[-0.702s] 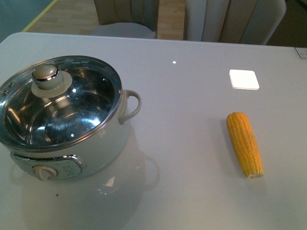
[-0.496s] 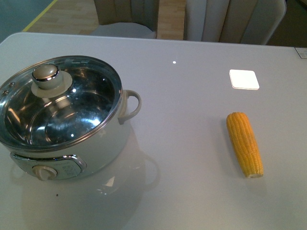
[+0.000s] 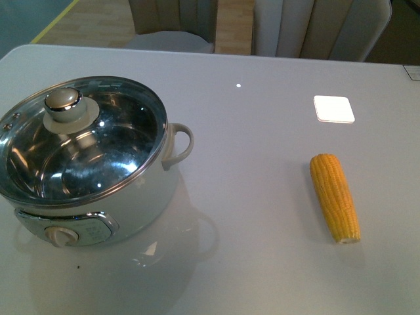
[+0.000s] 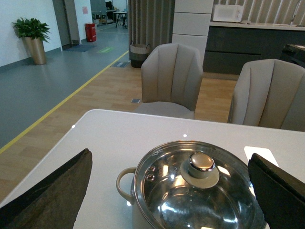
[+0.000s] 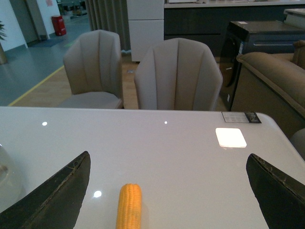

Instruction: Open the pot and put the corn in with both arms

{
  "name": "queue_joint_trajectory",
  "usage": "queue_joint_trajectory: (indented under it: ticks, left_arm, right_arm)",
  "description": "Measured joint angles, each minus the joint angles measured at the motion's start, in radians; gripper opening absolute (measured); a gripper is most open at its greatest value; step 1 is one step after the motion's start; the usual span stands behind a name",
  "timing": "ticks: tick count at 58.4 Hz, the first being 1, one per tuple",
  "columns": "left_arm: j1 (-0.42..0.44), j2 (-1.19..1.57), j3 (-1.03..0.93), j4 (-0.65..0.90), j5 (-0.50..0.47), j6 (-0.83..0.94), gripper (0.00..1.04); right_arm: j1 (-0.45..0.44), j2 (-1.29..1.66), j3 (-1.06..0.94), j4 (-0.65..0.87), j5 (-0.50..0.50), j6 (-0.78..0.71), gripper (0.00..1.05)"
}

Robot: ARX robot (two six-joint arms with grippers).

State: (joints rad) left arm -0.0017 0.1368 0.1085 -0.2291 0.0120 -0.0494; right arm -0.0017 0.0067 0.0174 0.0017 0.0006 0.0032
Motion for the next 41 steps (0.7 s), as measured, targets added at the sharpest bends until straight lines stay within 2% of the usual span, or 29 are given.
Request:
queue_joint_trajectory:
  ticks: [3,5,13,19,24,29,41]
  left_arm:
    - [0.001,0.112,0.049,-0.087,0.014,-0.009,0.98]
    - [0.001,0.165,0.061,-0.089,0.014,-0.015,0.98]
    - [-0.005,0.371,0.110,0.057,0.014,-0.026,0.98]
    - [-0.017,0.547,0.146,0.235,0.000,-0.026,0.98]
    - [-0.044,0.851,0.181,0.563,-0.021,-0.003,0.98]
    - [-0.084,1.092,0.241,0.769,-0.040,0.009,0.98]
    - [-0.163,1.408,0.373,0.962,-0.058,0.011,0.98]
  right_arm:
    - [0.000,-0.001,0.000,0.000,-0.001,0.000,0.96]
    - [0.000,-0.001,0.000,0.000,-0.001,0.000,0.96]
    - [0.000,-0.001,0.000,0.000,-0.001,0.000,0.96]
    - [0.000,-0.001,0.000,0.000,-0.001,0.000,0.96]
    - [0.000,-0.001,0.000,0.000,0.000,0.000,0.96]
    - [0.000,-0.001,0.000,0.000,-0.001,0.000,0.96]
    - [0.000,-0.001,0.000,0.000,0.000,0.000,0.96]
